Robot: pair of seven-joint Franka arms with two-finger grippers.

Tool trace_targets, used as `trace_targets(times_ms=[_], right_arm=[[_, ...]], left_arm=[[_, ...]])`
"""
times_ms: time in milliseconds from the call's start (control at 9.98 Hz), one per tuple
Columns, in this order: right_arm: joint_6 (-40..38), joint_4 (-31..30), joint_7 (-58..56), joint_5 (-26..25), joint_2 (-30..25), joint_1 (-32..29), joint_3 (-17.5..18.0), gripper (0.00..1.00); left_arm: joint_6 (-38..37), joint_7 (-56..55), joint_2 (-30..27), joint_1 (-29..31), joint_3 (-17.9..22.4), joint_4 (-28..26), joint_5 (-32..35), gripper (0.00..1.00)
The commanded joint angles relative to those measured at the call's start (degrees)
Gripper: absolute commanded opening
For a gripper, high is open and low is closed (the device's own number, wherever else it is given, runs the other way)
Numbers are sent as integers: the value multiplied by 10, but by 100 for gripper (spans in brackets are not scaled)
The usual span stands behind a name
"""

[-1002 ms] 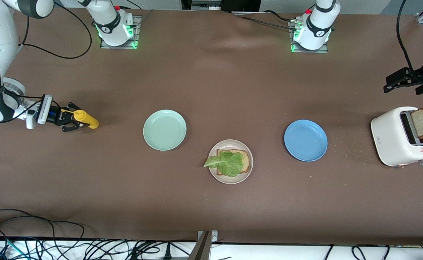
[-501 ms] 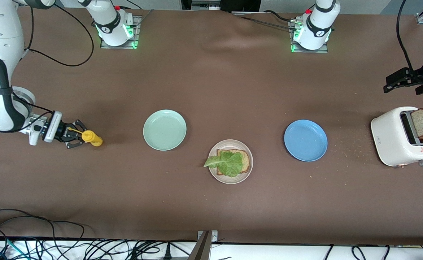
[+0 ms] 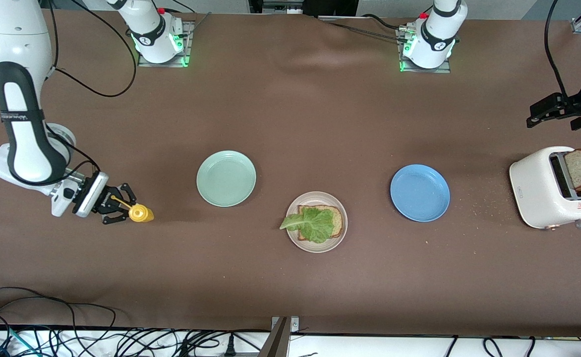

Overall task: Make sandwich on beige plate with both arms
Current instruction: 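Lift the yellow bottle and carry it toward the beige plate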

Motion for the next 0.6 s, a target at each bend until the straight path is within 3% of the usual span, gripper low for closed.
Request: trace_targets(times_ms=[0,100,200,401,501], right_arm=[[76,3,118,-5,-26,45,19,0],[105,15,153,-15,-27,69,21,0],[132,25,175,-56,-26,94,21,0],[201,36,287,-167,-26,141,23,0],[219,40,363,-246,-25,155,34,0]], left_arm=[[-12,11,5,2,0,14,-8,100],[-12,11,5,2,0,14,-8,100],[-12,11,5,2,0,14,-8,100],[-12,11,5,2,0,14,-8,100],[-12,11,5,2,0,14,-8,100]])
